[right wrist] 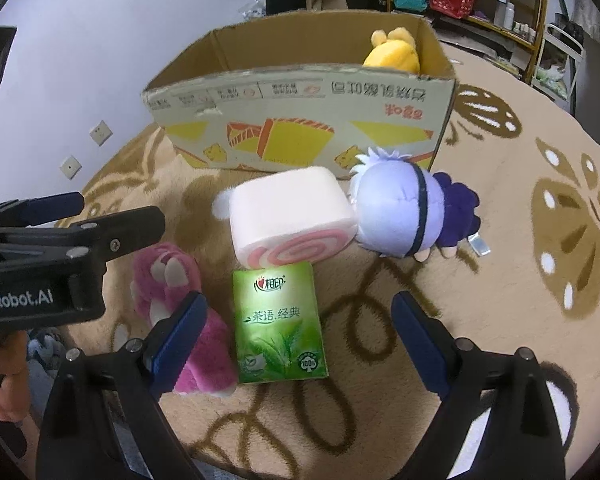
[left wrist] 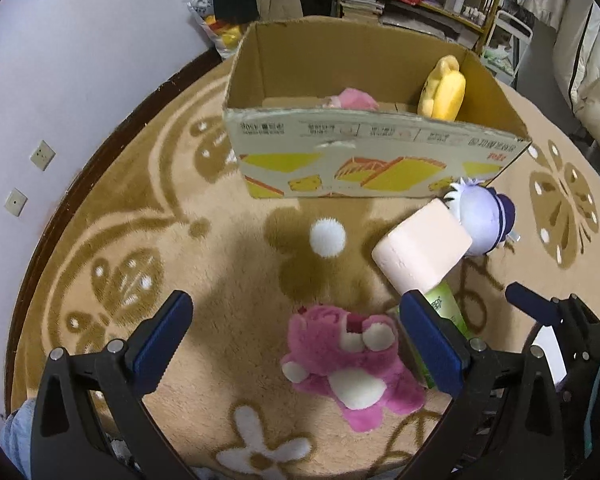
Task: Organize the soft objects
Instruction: 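Lower and close the left tool on the pink plush bear while the right tool grasps the green tissue pack, then lift the pink bear with the left tool while the right tool lifts the green pack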
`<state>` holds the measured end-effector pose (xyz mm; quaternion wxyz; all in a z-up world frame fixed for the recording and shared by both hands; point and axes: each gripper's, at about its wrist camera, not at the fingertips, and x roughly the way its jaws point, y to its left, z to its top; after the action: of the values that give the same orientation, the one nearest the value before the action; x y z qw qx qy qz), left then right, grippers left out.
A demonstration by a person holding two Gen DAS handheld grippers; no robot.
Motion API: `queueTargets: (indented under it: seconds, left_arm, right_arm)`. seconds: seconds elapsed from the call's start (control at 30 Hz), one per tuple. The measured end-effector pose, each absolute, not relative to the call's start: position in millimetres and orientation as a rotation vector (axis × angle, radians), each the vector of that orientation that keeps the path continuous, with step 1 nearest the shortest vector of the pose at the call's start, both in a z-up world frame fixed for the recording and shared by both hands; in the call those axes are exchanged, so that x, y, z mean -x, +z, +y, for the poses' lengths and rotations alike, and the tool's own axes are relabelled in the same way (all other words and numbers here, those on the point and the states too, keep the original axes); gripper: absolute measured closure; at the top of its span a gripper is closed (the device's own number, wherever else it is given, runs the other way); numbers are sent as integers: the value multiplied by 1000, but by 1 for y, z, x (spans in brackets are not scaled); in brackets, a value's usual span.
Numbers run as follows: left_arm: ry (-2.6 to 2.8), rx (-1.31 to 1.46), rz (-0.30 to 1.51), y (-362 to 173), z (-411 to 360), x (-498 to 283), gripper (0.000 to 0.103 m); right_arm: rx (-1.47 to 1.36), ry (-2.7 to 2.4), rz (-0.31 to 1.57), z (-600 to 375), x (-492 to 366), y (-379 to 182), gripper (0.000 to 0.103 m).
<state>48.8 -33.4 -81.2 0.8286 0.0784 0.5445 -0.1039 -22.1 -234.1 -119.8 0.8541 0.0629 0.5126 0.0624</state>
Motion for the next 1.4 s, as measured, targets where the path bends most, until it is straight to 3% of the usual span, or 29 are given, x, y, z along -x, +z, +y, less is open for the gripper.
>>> queueTargets:
  seconds: [0.6, 0.67, 0.7, 0.77, 0.83, 0.93, 0.97, 1.03, 1.4]
  left_arm:
    - [-271, -196, 1338, -129, -48, -54, 1]
    - [-265, -200, 1353, -133, -48, -54, 4]
    - [-267, -202, 1366, -135, -48, -53, 10]
    - [-264, -196, 1400, -140, -48, -53, 17]
    - [-267, -172, 1415, -144, -45, -52, 25]
    - [-289, -156, 1411, -143, -46, -52, 39]
    - [-287, -163, 1401, -141, -46, -51, 40]
    - [-281, -174, 1380, -138, -48, -50, 43]
    - [-170, -191, 1230, -99, -40, -58, 43]
  right_arm:
    - [-95, 131, 1155, -228, 12, -139, 5]
    - [-84, 133, 1164, -226, 11, -142, 5]
    - [-79, 134, 1168, -225, 10, -143, 5]
    - [-70, 149, 1183, -222, 10, -147, 11]
    - [-76, 165, 1215, -220, 9, -154, 25]
    - [-83, 168, 1232, -218, 8, -159, 30]
    - [-80, 169, 1229, -218, 8, -159, 32]
    - [-81, 172, 1226, -217, 8, -159, 46]
    - [-72, 163, 1121, -219, 15, -135, 46]
